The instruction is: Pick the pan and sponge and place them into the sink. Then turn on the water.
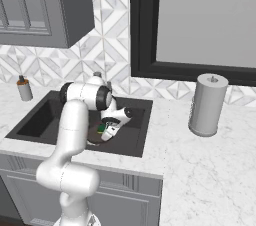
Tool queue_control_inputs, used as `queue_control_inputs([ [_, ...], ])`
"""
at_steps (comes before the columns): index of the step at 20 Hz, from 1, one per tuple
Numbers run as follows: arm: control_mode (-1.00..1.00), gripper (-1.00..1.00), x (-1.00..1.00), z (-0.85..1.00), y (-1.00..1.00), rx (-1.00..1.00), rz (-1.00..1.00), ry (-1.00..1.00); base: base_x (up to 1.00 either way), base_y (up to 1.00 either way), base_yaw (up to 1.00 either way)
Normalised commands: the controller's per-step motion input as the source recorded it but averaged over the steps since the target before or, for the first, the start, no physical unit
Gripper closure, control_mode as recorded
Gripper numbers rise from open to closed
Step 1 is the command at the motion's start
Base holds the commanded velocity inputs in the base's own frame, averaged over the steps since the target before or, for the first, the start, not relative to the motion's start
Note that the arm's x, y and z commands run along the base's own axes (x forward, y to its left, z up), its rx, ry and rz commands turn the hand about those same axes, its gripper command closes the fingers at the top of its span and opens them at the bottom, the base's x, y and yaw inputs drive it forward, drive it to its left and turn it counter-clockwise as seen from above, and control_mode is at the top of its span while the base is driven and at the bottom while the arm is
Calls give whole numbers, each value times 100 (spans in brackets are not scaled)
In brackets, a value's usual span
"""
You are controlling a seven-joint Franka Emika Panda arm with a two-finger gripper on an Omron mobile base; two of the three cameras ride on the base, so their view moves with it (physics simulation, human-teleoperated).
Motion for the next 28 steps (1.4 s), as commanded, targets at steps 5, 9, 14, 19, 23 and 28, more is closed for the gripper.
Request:
queue_control_inputs([
  [5,-100,-100,0,44,3,5,0,-7,0,0,0],
  [9,-100,-100,0,67,13,0,0,0,0,0,0],
  [14,-100,-100,-23,75,-6,4,-14,-19,0,0,0],
  [19,-100,-100,-39,71,-10,6,-18,-30,0,0,0],
  [23,-100,-100,-39,58,-6,12,-21,-40,0,0,0],
  [28,-100,-100,-28,54,-13,18,-25,-27,0,0,0],
])
